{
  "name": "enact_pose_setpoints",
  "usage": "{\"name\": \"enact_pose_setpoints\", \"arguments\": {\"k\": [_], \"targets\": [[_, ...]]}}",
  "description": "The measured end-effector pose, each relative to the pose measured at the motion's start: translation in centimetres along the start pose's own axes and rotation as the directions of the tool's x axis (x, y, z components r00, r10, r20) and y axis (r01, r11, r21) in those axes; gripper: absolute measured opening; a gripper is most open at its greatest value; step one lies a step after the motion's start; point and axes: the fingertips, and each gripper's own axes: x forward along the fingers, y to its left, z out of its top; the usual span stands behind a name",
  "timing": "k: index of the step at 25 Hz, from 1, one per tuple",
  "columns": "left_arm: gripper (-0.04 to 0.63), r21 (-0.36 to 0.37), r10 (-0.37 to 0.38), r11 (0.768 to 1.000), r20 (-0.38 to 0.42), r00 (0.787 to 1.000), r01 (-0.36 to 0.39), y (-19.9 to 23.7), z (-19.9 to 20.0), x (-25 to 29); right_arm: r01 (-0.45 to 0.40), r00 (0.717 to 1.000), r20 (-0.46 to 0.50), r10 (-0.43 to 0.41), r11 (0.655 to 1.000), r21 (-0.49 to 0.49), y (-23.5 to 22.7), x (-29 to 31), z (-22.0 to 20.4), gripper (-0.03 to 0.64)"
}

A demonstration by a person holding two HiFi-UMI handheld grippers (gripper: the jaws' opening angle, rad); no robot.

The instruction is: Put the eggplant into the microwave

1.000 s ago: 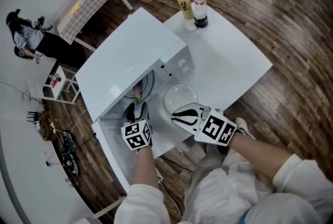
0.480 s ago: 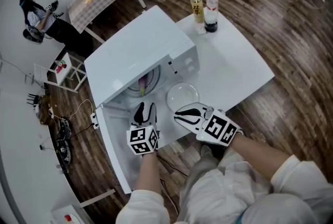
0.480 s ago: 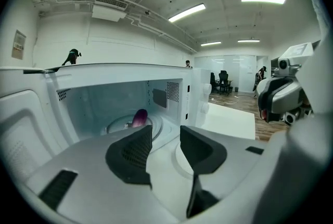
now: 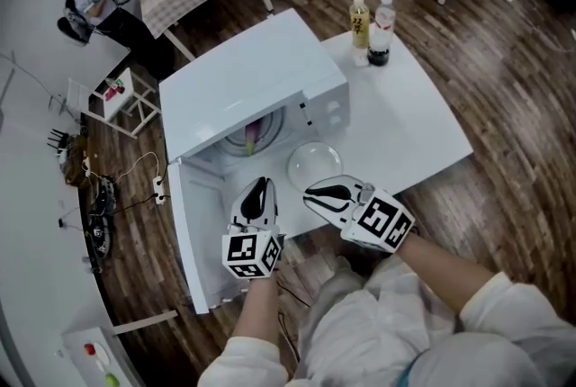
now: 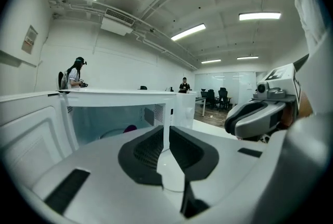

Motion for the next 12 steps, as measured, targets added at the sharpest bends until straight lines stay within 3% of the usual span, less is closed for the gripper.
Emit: {"name": "enact_pose_setpoints", "arguments": {"k": [4, 12], "targets": [[0.003, -0.021, -0.020, 1.000, 0.050, 0.999, 0.021, -2.2, 1.3, -1.0, -0.016, 1.000, 0.004, 0.016, 1.000, -0.016, -0.2, -1.2, 0.4, 0.044], [0.002, -0.088, -0.074, 0.992, 0.134, 0.988, 0.086, -6.9, 3.8, -2.8, -0.036, 0.999, 0.029, 0.037, 0.999, -0.012, -0.9, -4.2, 2.3, 0.044]]}}
